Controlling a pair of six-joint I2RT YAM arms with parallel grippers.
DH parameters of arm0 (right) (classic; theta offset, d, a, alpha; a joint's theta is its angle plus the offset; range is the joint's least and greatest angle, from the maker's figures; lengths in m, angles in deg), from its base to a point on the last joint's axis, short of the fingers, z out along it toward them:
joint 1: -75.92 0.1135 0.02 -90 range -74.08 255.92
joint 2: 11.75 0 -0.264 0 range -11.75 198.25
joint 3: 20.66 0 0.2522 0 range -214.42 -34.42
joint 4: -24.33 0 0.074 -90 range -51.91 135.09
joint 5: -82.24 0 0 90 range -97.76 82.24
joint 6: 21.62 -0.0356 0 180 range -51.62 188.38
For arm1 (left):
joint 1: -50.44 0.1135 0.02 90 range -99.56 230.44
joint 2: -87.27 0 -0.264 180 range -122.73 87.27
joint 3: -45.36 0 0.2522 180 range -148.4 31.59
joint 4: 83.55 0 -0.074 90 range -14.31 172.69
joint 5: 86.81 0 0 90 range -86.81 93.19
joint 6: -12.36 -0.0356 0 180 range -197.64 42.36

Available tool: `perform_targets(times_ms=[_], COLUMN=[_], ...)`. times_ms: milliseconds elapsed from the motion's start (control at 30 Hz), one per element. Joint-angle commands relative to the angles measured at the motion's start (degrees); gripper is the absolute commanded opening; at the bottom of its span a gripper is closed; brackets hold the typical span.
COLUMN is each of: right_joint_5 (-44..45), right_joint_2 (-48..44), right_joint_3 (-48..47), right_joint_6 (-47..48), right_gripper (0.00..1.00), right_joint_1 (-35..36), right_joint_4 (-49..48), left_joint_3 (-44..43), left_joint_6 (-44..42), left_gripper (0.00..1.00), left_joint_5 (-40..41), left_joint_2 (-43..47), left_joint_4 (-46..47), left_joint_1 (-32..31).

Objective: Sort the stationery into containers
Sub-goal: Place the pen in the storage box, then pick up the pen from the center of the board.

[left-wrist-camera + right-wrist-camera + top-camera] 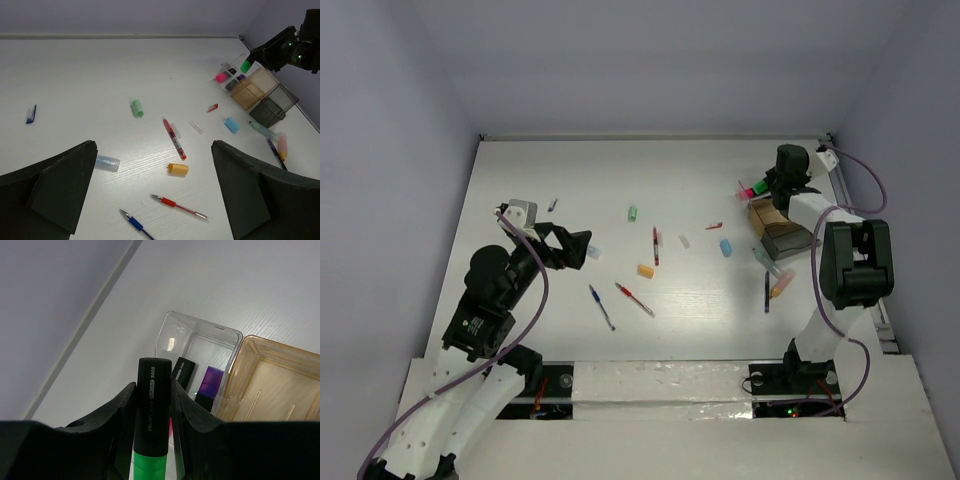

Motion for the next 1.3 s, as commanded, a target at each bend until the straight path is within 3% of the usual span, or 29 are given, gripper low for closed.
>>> perform_targets(times_ms=[0,167,300,500,633,700,733,767,800,833,933,967,1067,1167,1200,1267], right_joint_5=[2.89,0.96,0.08,-7.81,-22.55,-24.0,-25.92,-27.59,-29.0,-34.06,-35.53,-35.08,-35.87,-32.28,-30.35,-28.32], right_joint_2=[0.14,-1.17,-2.93,-8.98,-12.77,-12.96,-12.44,-12.17,-11.91,-11.64,-9.71,-9.01,-6.02,-0.76,0.82,5.4], right_joint_3=[0.18,1.67,2.47,5.19,4.32,1.25,0.37,-0.16,0.09,0.53,0.1,-0.51,-2.8,-7.87,-9.29,-13.06], right_joint_6=[-3.36,-3.09,-1.6,3.49,14.71,18.86,21.49,22.12,22.3,22.57,25.71,26.43,28.02,29.95,30.3,31.18], right_gripper=[0.32,0.51,0.55,0.53,0.46,0.38,0.34,0.3,0.12,0.0,0.0,0.0,0.01,0.3,0.38,0.43], right_joint_1=[-0.33,-0.33,-0.33,0.28,6.86,15.2,18.1,23.09,25.49,27.95,38.84,41.48,50.54,56.79,57.76,58.91], right_joint_4=[-3.7,-5.1,-5.29,-8.17,-6.53,-0.06,1.82,3.4,4.64,4.73,7.71,9.29,12.47,17.02,19.74,22.21], left_joint_3=[-1.85,-1.85,-1.67,-1.85,-1.94,-2.11,-2.11,-2.11,-2.11,-2.2,-3.07,-3.17,-3.17,-2.99,-2.99,-3.17], left_joint_6=[0.37,0.37,0.45,0.45,0.28,0.1,0.1,0.1,0.1,0.19,0.45,0.54,1.07,1.33,1.51,1.51], left_gripper=[0.99,0.98,0.98,0.98,0.96,0.9,0.85,0.73,0.66,0.6,0.11,0.0,0.0,0.21,0.23,0.28], left_joint_5=[-0.6,-0.78,-0.96,-0.78,0.09,0.8,1.15,1.33,1.59,2.11,4.3,6.32,9.14,10.91,11.17,12.13], left_joint_2=[-0.3,-0.3,-0.3,-0.13,0.05,0.31,0.49,0.58,0.75,0.75,1.1,1.37,3.12,4.18,4.27,4.44], left_joint_4=[2.28,2.36,2.45,2.45,2.19,1.93,1.84,1.75,1.75,1.66,0.18,0.08,-0.01,-0.09,-0.18,-0.62], left_joint_1=[0.17,0.17,0.17,0.17,0.69,0.7,1.31,1.31,1.31,1.83,2.37,2.37,3.59,4.82,5.44,5.44])
